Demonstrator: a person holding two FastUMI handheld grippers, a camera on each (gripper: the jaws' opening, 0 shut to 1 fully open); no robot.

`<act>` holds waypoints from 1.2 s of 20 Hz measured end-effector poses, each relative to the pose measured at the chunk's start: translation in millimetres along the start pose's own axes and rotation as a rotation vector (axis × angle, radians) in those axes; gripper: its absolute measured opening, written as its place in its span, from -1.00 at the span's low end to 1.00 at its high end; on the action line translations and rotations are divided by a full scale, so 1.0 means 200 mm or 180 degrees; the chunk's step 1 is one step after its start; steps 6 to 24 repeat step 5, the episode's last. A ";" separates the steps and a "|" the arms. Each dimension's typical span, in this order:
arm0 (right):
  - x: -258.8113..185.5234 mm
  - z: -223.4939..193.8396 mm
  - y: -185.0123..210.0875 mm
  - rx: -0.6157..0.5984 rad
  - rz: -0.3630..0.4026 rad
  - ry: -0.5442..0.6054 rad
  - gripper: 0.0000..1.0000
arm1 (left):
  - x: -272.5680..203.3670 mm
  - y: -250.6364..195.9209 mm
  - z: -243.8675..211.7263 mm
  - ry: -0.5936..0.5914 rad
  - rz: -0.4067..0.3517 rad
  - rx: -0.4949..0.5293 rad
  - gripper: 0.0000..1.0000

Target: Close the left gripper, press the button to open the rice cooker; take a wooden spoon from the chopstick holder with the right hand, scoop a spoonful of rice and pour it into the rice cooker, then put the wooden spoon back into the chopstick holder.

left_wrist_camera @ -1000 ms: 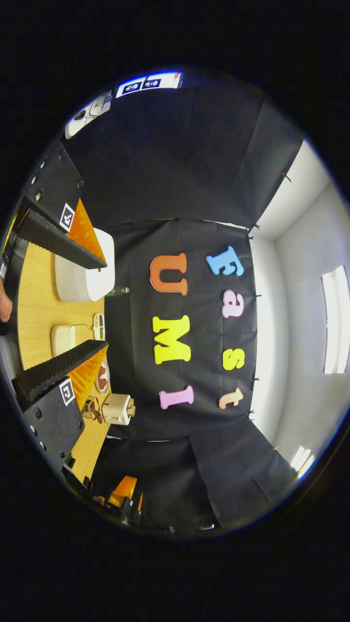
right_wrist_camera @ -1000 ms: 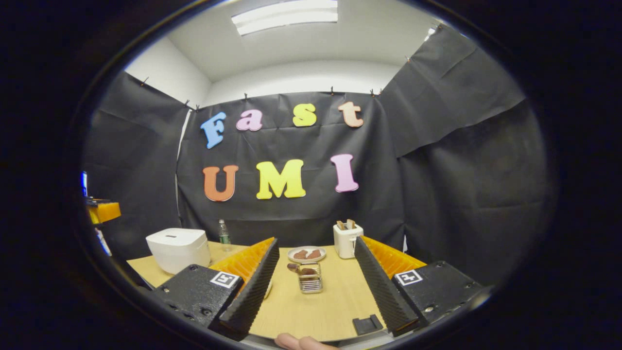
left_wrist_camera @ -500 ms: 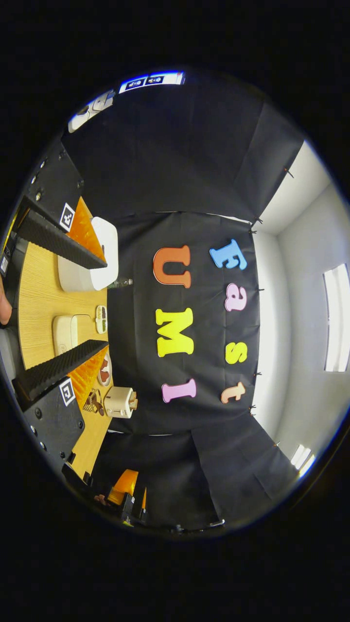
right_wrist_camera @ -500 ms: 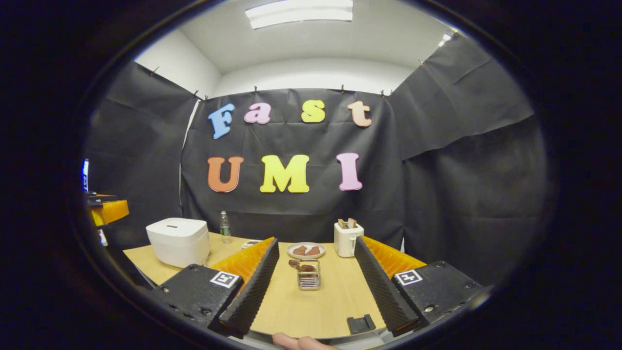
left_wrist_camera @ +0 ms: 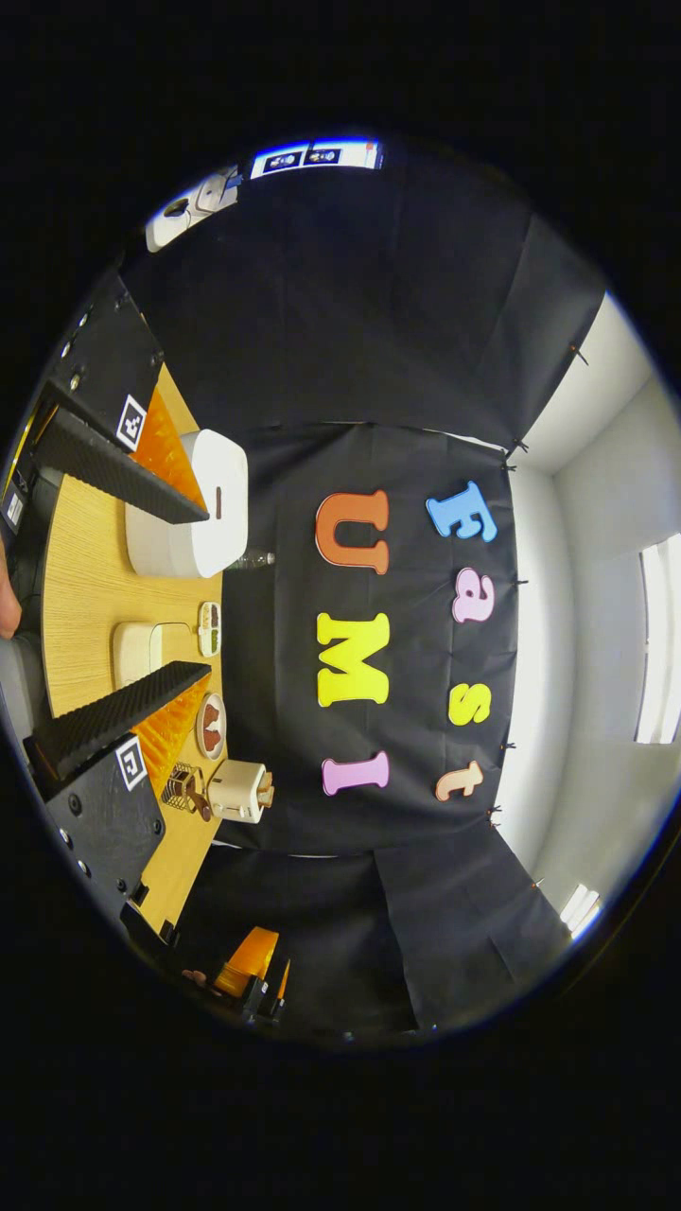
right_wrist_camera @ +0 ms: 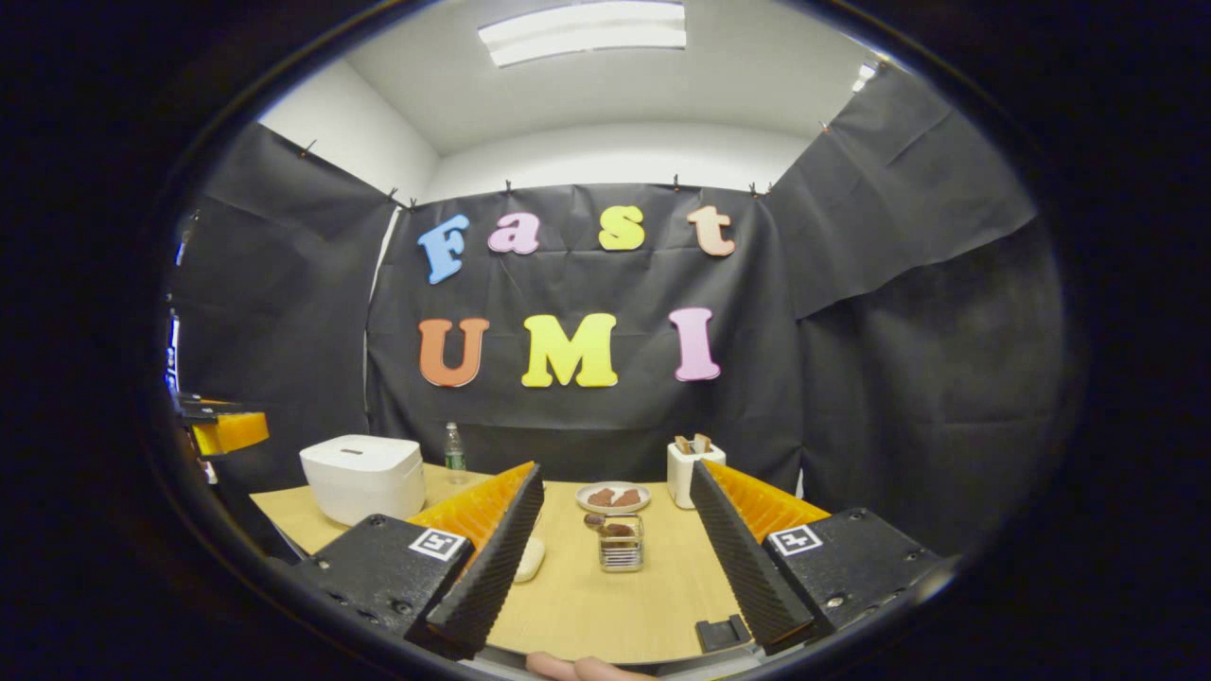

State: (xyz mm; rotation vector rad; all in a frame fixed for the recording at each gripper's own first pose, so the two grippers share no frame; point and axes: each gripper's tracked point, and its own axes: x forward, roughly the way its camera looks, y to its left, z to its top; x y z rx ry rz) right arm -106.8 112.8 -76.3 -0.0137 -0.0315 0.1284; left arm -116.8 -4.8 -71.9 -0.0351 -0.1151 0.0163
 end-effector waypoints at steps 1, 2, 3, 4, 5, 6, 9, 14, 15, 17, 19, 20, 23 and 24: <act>0.01 0.00 0.01 -0.0012 0.0014 0.0011 1.00 | -0.01 -0.01 0.01 -0.0017 -0.0025 -0.0003 0.87; 0.01 0.00 0.02 -0.0023 0.0015 0.0014 1.00 | 0.00 -0.01 0.01 -0.0024 -0.0045 -0.0006 0.89; 0.01 0.00 0.03 -0.0032 0.0022 0.0012 1.00 | 0.00 -0.02 0.01 -0.0018 -0.0064 -0.0006 0.89; 0.01 0.00 0.04 -0.0038 0.0034 0.0013 1.00 | 0.00 -0.01 0.00 -0.0003 -0.0065 -0.0005 0.89; 0.00 0.02 0.09 -0.0046 0.0047 0.0019 1.00 | 0.00 0.00 0.00 0.0012 -0.0059 -0.0006 0.89; 0.00 0.02 0.09 -0.0046 0.0047 0.0019 1.00 | 0.00 0.00 0.00 0.0012 -0.0059 -0.0006 0.89; 0.00 0.02 0.09 -0.0046 0.0047 0.0019 1.00 | 0.00 0.00 0.00 0.0012 -0.0059 -0.0006 0.89; 0.00 0.02 0.09 -0.0046 0.0047 0.0019 1.00 | 0.00 0.00 0.00 0.0012 -0.0059 -0.0006 0.89; 0.00 0.02 0.09 -0.0046 0.0047 0.0019 1.00 | 0.00 0.00 0.00 0.0012 -0.0059 -0.0006 0.89; 0.00 0.02 0.09 -0.0046 0.0047 0.0019 1.00 | 0.00 0.00 0.00 0.0012 -0.0059 -0.0006 0.89; 0.00 0.02 0.09 -0.0046 0.0047 0.0019 1.00 | 0.00 0.00 0.00 0.0012 -0.0059 -0.0006 0.89; 0.00 0.02 0.09 -0.0046 0.0047 0.0019 1.00 | 0.00 0.00 0.00 0.0012 -0.0059 -0.0006 0.89; 0.00 0.02 0.09 -0.0046 0.0047 0.0019 1.00 | 0.00 0.00 0.00 0.0012 -0.0059 -0.0006 0.89; 0.00 0.02 0.09 -0.0046 0.0047 0.0019 1.00 | 0.00 0.00 0.00 0.0012 -0.0059 -0.0006 0.89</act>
